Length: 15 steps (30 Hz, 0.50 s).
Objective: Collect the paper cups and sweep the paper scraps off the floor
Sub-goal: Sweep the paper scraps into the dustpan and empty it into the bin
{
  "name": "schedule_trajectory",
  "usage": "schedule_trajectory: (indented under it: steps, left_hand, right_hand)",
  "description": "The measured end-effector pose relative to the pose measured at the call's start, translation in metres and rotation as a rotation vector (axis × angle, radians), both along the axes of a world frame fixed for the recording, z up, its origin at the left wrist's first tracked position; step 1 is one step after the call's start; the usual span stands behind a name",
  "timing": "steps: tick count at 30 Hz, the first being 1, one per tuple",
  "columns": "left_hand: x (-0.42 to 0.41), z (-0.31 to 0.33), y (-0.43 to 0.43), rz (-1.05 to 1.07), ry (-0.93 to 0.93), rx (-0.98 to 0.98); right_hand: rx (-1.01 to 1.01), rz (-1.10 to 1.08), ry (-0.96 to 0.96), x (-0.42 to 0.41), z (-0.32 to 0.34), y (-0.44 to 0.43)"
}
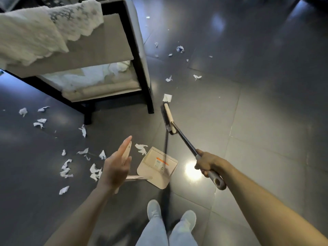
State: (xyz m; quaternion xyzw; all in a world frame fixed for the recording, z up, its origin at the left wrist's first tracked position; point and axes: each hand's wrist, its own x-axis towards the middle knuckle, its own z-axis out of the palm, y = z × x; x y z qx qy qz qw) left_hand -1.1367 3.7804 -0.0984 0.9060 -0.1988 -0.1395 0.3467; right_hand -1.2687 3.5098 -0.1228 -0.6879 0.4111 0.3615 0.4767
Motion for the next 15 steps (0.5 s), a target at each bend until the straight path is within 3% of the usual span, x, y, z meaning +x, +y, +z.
schedule_trajectory:
  steps: [8, 15]
  left_hand:
    - [-0.011, 0.002, 0.005, -0.019, 0.16, -0.084]
    - [-0.039, 0.007, 0.052, 0.096, 0.103, -0.073]
  right_hand:
    - [0.135, 0.188, 0.076, -0.042, 0.043, 0.029]
    - [0.086, 0.26, 0.039, -0.035, 0.08, 0.026]
